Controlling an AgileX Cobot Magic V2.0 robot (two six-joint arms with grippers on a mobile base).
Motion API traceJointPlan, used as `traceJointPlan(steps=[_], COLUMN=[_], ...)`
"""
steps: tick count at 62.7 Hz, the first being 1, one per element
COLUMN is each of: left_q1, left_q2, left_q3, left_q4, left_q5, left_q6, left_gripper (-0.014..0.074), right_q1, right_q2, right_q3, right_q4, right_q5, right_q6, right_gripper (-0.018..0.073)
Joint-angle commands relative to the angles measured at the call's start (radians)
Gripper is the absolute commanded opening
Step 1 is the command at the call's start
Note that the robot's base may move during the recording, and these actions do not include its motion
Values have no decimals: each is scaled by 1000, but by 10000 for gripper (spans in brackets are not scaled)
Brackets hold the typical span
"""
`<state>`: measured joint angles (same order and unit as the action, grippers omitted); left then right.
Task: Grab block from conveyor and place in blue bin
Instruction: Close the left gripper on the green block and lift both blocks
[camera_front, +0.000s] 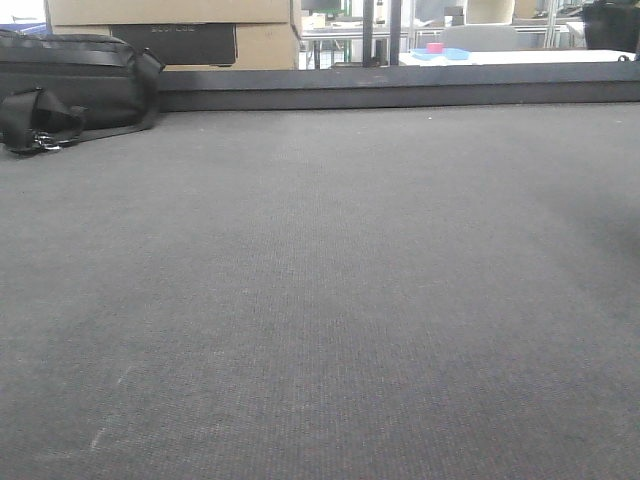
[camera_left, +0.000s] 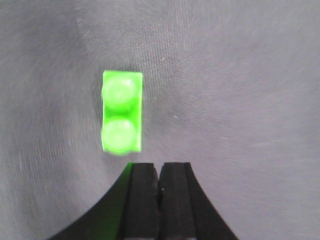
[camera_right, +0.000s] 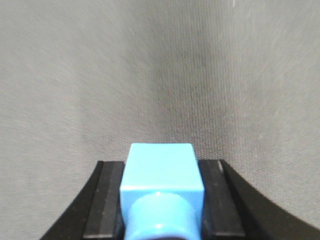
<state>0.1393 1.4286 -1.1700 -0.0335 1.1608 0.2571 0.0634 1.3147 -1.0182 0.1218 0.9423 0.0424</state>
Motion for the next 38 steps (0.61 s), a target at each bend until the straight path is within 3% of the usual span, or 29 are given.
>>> traceJointPlan(steps=[1, 13, 20, 29, 38], left_q1=[2, 2, 2, 2, 2], left_q2=[41, 100, 128, 179, 239], left_q3=[-8, -8, 13, 54, 64], left_q4=[34, 42, 34, 42, 42], left_q5=[-40, -84, -122, -216, -233], left_q6=[28, 28, 28, 28, 28], left_gripper=[-38, 307, 432, 443, 443], right_q1=[1, 1, 1, 1, 1], right_q2=[-11, -11, -11, -11, -11], right_q3=[-8, -8, -8, -8, -8], right_q4=[-4, -4, -4, -4, -4], right_q5=[-6, -4, -8, -8, -8], right_q6=[2, 2, 2, 2, 2], right_gripper=[-154, -154, -154, -154, -154])
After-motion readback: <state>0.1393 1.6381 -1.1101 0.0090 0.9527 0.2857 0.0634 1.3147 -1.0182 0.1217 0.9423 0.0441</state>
